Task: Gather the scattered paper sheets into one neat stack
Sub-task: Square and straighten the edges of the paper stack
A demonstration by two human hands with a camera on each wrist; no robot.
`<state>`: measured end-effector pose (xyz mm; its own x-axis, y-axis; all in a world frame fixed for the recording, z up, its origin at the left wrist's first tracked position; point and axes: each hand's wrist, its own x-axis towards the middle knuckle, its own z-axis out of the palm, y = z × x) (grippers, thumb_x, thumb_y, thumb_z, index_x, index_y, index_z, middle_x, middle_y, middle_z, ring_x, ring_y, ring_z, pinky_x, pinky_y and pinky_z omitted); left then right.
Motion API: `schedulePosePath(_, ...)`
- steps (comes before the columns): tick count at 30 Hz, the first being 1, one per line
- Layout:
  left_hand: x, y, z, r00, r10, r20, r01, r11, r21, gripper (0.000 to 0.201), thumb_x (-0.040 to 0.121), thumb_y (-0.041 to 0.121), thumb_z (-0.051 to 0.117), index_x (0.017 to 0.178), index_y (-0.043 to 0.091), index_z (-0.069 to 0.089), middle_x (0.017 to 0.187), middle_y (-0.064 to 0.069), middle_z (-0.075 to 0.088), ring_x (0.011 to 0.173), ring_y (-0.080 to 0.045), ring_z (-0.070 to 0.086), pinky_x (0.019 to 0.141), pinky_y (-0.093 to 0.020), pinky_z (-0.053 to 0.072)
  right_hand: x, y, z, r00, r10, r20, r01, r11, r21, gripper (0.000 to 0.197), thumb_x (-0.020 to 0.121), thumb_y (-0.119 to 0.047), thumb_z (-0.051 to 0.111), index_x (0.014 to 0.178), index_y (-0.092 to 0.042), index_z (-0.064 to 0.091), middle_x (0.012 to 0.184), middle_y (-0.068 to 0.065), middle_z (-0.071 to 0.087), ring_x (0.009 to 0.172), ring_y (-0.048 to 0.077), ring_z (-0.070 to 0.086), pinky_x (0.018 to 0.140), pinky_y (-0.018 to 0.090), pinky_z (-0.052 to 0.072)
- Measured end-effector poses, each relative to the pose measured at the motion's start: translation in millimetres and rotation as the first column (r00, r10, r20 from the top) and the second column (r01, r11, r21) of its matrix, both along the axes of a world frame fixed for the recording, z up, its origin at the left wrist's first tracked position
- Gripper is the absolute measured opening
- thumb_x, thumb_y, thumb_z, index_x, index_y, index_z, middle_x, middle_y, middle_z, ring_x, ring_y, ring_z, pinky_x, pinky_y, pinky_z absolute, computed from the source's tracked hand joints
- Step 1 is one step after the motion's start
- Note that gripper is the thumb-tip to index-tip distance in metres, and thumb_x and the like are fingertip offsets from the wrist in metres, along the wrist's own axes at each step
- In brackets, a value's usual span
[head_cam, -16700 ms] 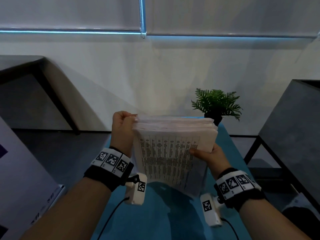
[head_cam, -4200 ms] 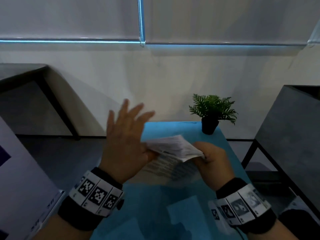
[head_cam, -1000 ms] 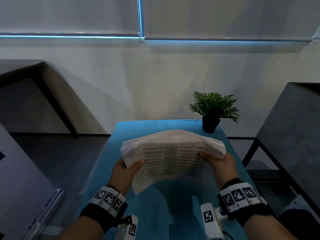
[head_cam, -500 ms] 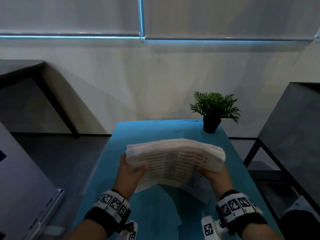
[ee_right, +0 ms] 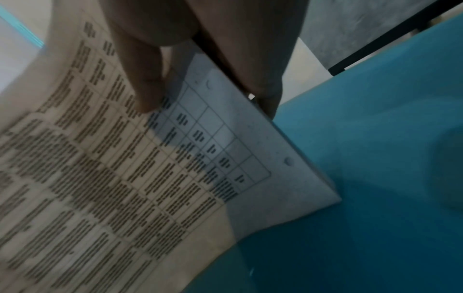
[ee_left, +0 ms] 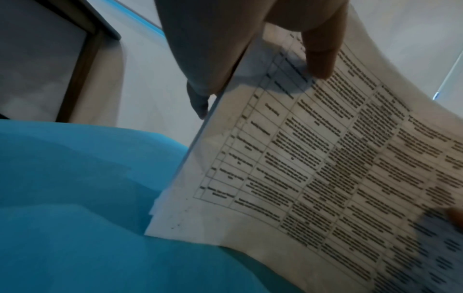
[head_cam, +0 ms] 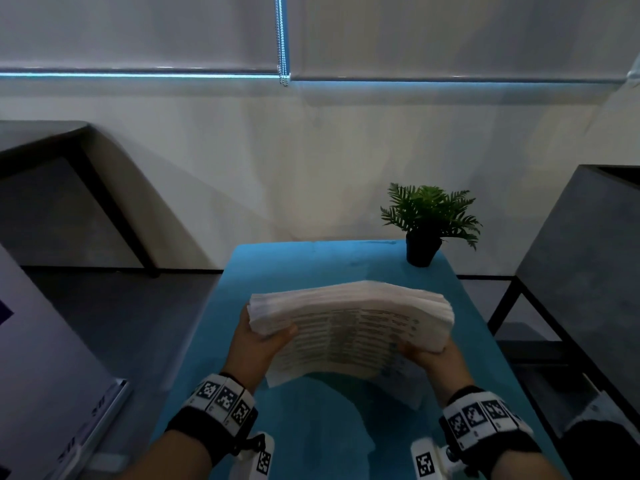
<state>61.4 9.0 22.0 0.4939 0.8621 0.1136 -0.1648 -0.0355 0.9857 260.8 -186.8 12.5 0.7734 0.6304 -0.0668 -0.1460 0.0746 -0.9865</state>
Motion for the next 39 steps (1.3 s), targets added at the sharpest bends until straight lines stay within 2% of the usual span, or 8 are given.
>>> schedulePosePath(3,2,2,5,1.000,0.025,0.000,-0.025,1.000,-0.018,0.043,0.066,-0.001,0.077,0.103,0.013,0.060,0.094,-0.002,0.068,0.097,-0.028,0.065,0.065,-0.017,0.054,3,2,4,1.000,0.001,0.019,-0.002,1.000,0.028,0.035,0.072,0.016,0.066,0.090,-0.015,0.064,0.077,-0.005,0.072,0.076,0.015,0.065,0.057,0.016,0.054)
schedulePosePath(9,-8,3,13,0.996,-0.092,0.017,0.092,0.995,0.043,0.075,0.056,0.006,0.069,0.124,0.025,0.044,0.108,0.009,0.060,0.087,0.008,0.062,0.081,-0.021,0.051,12,-2,3,0.994,0.103,0.040,-0.106,0.992,0.073,0.072,0.039,-0.017,0.094,0.104,-0.007,0.064,0.090,0.003,0.075,0.086,0.016,0.070,0.067,0.023,0.056)
schedulePosePath(12,-3,0,21,0.992,-0.125,-0.031,0.127,0.988,0.090,0.064,0.053,0.012,0.065,0.115,0.020,0.053,0.104,0.003,0.064,0.087,0.002,0.063,0.082,-0.023,0.052,13,2,5,0.995,0.092,0.043,-0.095,0.992,0.078,0.058,0.051,-0.012,0.086,0.105,-0.010,0.064,0.102,0.012,0.071,0.098,0.026,0.067,0.079,0.033,0.056)
schedulePosePath(17,-7,4,27,0.992,-0.122,-0.034,0.125,0.986,0.108,0.063,0.056,0.007,0.061,0.115,0.023,0.045,0.103,0.002,0.056,0.085,-0.003,0.058,0.075,-0.019,0.051,17,-4,5,0.995,0.090,0.035,-0.095,0.985,0.146,0.100,0.020,-0.045,0.093,0.107,-0.007,0.064,0.095,0.005,0.075,0.088,0.014,0.070,0.068,0.021,0.056)
schedulePosePath(21,-10,4,27,0.981,-0.172,-0.095,0.181,0.978,0.103,0.076,0.048,0.014,0.061,0.122,0.020,0.044,0.105,0.005,0.057,0.089,-0.003,0.059,0.074,-0.014,0.050,22,-4,9,0.989,0.139,0.058,-0.146,0.981,0.130,0.078,0.040,-0.023,0.091,0.110,-0.006,0.063,0.100,0.009,0.073,0.099,0.023,0.067,0.071,0.022,0.056)
schedulePosePath(25,-7,6,33,0.996,-0.076,-0.051,0.082,0.990,0.114,0.047,0.053,0.006,0.056,0.098,0.019,0.054,0.091,-0.001,0.061,0.080,-0.003,0.061,0.067,-0.017,0.052,17,1,22,0.980,0.193,0.050,-0.199,0.960,0.198,0.057,0.044,-0.013,0.087,0.098,-0.009,0.067,0.089,0.003,0.076,0.084,0.020,0.070,0.068,0.023,0.057)
schedulePosePath(34,-3,-4,21,0.992,-0.050,-0.117,0.054,0.998,0.032,0.042,0.071,-0.002,0.056,0.099,0.030,0.057,0.094,0.001,0.067,0.088,-0.018,0.063,0.070,-0.025,0.051,16,-2,10,0.992,0.123,0.042,-0.127,0.983,0.133,0.092,0.020,-0.040,0.094,0.102,-0.010,0.067,0.098,0.011,0.074,0.090,0.024,0.070,0.075,0.033,0.059)
schedulePosePath(39,-10,-5,15,0.994,-0.029,-0.110,0.026,0.999,-0.026,0.039,0.069,-0.002,0.059,0.100,0.022,0.058,0.094,-0.002,0.068,0.092,-0.023,0.064,0.071,-0.026,0.050,11,-1,11,0.995,0.094,0.020,-0.095,0.992,0.085,0.064,0.049,-0.008,0.086,0.109,-0.004,0.063,0.101,0.015,0.071,0.097,0.027,0.067,0.071,0.027,0.059)
